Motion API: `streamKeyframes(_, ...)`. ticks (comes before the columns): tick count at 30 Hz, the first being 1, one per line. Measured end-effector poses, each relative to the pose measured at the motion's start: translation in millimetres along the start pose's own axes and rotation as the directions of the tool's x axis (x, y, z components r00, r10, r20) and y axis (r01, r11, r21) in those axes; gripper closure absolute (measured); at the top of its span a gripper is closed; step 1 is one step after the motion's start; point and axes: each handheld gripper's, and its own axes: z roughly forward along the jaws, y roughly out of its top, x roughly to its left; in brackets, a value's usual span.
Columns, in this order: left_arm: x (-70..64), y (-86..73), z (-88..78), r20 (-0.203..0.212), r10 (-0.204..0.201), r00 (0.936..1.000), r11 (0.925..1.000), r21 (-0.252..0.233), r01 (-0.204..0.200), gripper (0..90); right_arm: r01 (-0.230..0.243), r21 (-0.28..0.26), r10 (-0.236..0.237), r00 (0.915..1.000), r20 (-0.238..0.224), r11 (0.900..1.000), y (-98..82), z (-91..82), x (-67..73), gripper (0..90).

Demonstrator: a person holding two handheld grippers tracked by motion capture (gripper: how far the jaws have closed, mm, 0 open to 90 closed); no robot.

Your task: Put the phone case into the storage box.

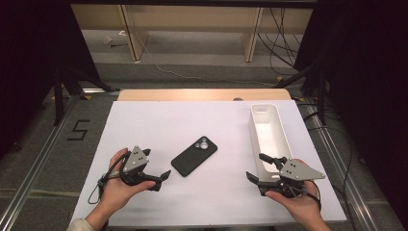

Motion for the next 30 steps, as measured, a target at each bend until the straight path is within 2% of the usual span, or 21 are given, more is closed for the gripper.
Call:
streamKeyframes(8,1.9,0.4,0.9,-0.008,-0.011,0.9999,0.9999,-0.009,0.011,2.2,-0.005,0.002,0.005,1.0,-0.004,1.0,0.1,0.6,0.9,26.3)
streamKeyframes(12,4.0,1.4,1.2,-0.024,-0.018,0.9996,0.9998,-0.013,0.017,6.4,-0.002,0.002,0.002,1.0,-0.001,1.0,0.4,1.0,1.4,26.6)
streamKeyframes(13,4.9,2.0,1.4,-0.027,-0.02,0.9994,0.9996,-0.018,0.02,9.7,-0.003,0.002,0.003,1.0,-0.001,1.0,0.4,1.1,1.4,26.6)
streamKeyframes(16,8.8,4.9,2.9,-0.072,-0.027,0.997,0.9994,-0.024,0.025,24.6,-0.003,0.005,0.003,1.0,-0.002,1.0,0.0,1.9,1.2,26.7)
streamKeyframes(19,12.9,7.2,6.1,-0.118,-0.04,0.9922,0.9992,-0.01,0.039,48.4,-0.007,0.009,0.007,1.0,-0.005,1.0,-0.2,2.9,1.5,27.0)
streamKeyframes(21,15.0,9.1,10.6,-0.132,-0.041,0.9904,0.9991,0.002,0.041,63.2,-0.008,0.007,0.008,1.0,-0.004,1.0,-0.1,3.7,1.9,27.0)
streamKeyframes(25,17.4,12.4,24.8,-0.158,-0.023,0.9872,0.9965,0.076,0.035,85.0,-0.011,0.007,0.011,0.9999,-0.005,1.0,-0.4,4.2,2.0,27.2)
streamKeyframes(27,17.9,14.0,32.3,-0.169,-0.008,0.9856,0.9939,0.107,0.027,89.7,-0.011,0.008,0.011,0.9999,-0.005,1.0,-0.5,4.0,1.7,27.2)
streamKeyframes(30,18.8,15.6,44.2,-0.172,0.002,0.9851,0.9878,0.154,0.025,89.8,-0.01,0.017,0.01,0.9999,-0.005,1.0,-1.1,4.0,1.4,27.4)
